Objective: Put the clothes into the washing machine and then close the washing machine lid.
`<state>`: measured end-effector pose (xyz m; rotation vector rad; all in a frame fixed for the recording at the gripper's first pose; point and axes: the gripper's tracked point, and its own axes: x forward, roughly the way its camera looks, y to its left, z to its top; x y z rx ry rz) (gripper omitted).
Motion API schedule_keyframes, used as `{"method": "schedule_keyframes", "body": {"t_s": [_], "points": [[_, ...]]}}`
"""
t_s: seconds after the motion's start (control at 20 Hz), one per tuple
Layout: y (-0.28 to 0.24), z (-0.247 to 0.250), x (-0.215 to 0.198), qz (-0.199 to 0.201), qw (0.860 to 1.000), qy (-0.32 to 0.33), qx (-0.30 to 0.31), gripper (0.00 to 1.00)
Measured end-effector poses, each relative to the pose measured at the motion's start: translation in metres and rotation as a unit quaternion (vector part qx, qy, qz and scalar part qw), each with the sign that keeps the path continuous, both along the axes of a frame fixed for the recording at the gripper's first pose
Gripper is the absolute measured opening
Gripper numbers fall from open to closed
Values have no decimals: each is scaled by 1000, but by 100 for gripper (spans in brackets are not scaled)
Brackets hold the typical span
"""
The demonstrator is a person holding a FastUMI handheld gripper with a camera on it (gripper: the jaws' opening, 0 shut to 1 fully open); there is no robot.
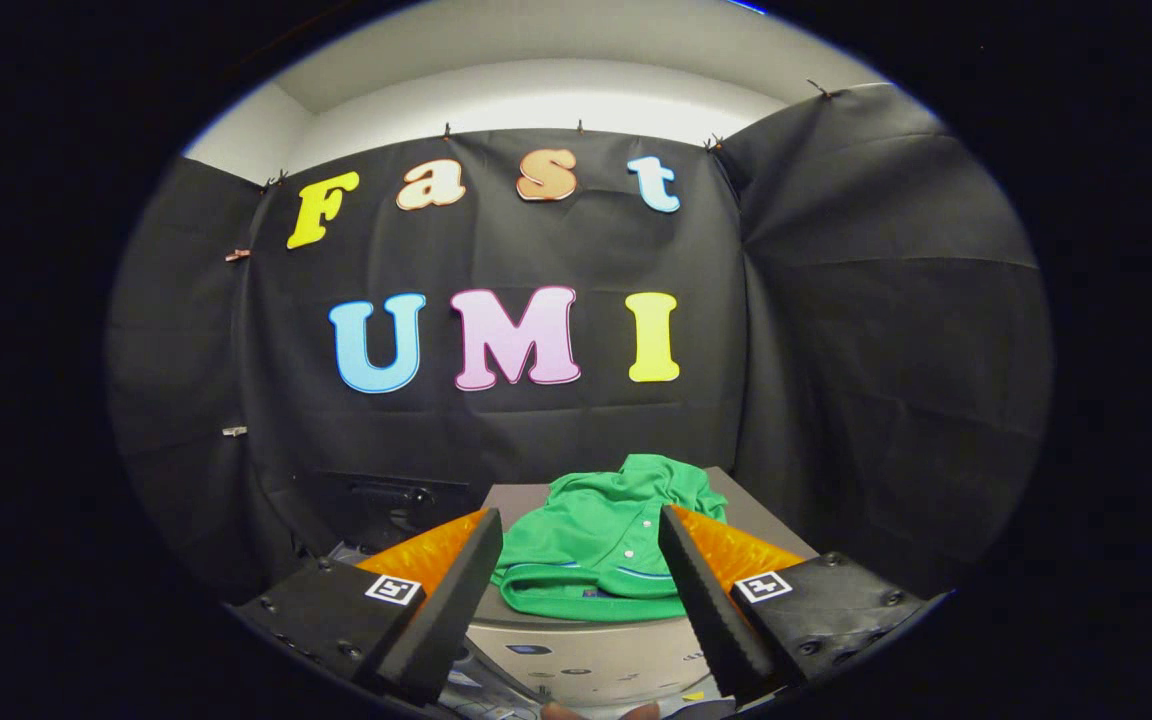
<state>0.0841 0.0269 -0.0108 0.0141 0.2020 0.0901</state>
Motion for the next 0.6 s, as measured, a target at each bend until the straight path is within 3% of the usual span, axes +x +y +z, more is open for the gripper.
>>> {"method": "schedule_keyframes", "body": {"t_s": [0.4, 0.6], "points": [[-5, -46, 100, -26, 991, 128, -31, 98], [-26, -93, 150, -71, 978, 195, -37, 98]]}}
